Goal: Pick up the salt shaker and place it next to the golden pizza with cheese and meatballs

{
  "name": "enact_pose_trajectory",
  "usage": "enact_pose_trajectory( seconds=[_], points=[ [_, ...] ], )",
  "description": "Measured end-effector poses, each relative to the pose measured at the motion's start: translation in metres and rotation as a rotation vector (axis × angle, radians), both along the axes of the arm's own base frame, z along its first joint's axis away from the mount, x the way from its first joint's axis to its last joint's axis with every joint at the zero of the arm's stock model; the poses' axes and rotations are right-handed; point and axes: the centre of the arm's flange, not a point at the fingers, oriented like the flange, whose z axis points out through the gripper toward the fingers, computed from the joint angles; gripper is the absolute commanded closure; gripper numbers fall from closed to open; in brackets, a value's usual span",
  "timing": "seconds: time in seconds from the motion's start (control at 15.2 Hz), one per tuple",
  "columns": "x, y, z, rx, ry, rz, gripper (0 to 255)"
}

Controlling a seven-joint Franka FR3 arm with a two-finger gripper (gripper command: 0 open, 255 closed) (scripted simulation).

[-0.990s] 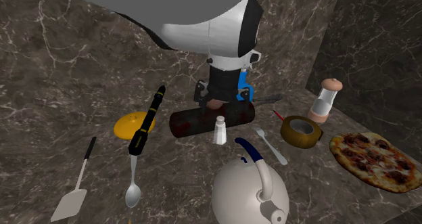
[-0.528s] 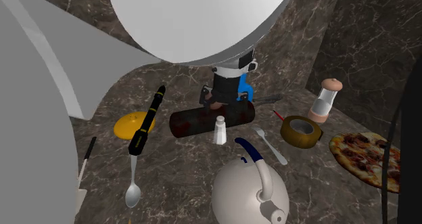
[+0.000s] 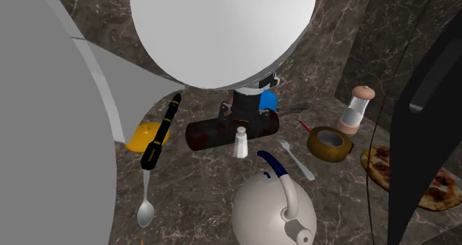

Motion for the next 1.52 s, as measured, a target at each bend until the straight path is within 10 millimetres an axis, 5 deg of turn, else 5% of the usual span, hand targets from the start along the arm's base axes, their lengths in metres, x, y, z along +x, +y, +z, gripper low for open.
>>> enact_pose_trajectory(
  seconds=[0.2,0.26,0.99,1.52],
  points=[
    [0.000,0.000,-0.001,0.000,0.000,0.000,0],
    [0.000,0.000,-0.001,0.000,0.000,0.000,255],
    [0.001,0.001,0.002,0.000,-0.001,0.000,255],
    [0.001,0.000,0.042,0.000,-0.001,0.000,255]
  ],
)
